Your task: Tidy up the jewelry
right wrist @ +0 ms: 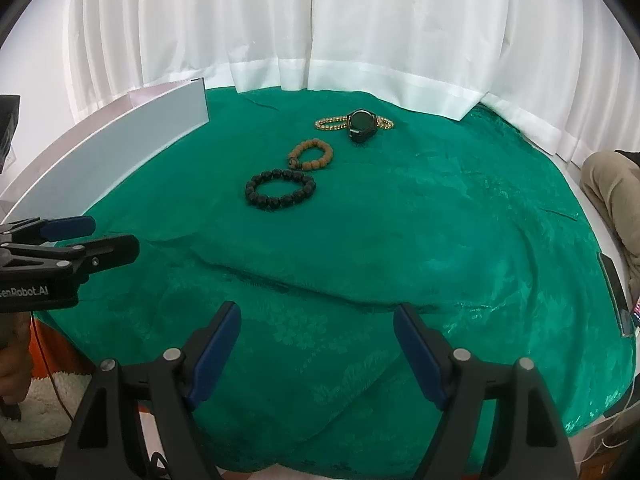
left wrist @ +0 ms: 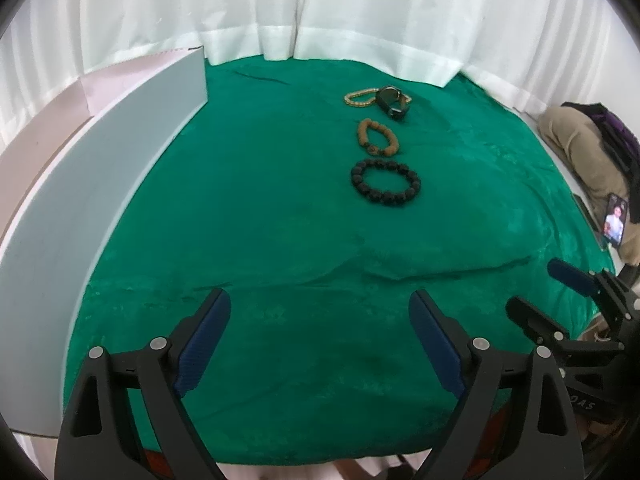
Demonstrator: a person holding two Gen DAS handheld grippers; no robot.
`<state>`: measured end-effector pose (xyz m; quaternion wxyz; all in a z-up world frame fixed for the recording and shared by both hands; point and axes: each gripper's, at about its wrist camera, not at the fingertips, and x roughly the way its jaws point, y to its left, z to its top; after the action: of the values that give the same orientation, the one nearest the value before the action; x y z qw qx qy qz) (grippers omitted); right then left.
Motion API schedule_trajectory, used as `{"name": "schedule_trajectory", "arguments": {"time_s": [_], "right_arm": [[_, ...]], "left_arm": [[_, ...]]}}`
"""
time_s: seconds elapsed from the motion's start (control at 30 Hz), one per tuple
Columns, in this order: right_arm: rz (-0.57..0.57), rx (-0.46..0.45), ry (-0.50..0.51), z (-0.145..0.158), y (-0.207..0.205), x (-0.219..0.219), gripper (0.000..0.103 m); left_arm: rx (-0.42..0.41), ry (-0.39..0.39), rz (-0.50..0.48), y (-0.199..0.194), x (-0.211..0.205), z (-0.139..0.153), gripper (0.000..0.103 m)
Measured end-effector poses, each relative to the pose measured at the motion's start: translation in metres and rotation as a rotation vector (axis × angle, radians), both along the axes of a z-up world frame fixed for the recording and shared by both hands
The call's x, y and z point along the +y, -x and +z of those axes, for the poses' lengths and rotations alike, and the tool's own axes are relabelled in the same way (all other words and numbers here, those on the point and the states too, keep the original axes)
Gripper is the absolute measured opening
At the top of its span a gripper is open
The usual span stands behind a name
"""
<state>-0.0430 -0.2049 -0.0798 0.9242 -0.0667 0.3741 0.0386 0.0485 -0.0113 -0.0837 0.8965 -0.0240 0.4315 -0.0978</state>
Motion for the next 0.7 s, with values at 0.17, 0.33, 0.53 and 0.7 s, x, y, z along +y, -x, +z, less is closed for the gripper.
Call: {"name": "schedule_trajectory", "arguments": {"time_s": [0.17,0.33,0.53,0.7], "right_arm": [[0.001,-0.002,0.0,0.0,-0.001,-0.001,0.08],[-0.001,-0.002,-0.008,-0.001,-0.003,-0.004,0.08],[-0.008,-0.014,-0.015,0.0,-0.002,-0.011,0.08],[-0.02,-0.001,-0.029,-0.005,-0.004,-0.016,0.08]], "left_arm": [[0.008,-0.005,-0.003,-0.003,-0.002,-0.002,0.092],[0.02,-0.012,0.001,-0.006,-0.004,-0.006,0.092],[0.045,-0.016,0.0,-0.011,-0.007,-0.01,0.093],[0.037,-0.011,-0.006,-0.022,-0.009,-0.006,0.093]]}}
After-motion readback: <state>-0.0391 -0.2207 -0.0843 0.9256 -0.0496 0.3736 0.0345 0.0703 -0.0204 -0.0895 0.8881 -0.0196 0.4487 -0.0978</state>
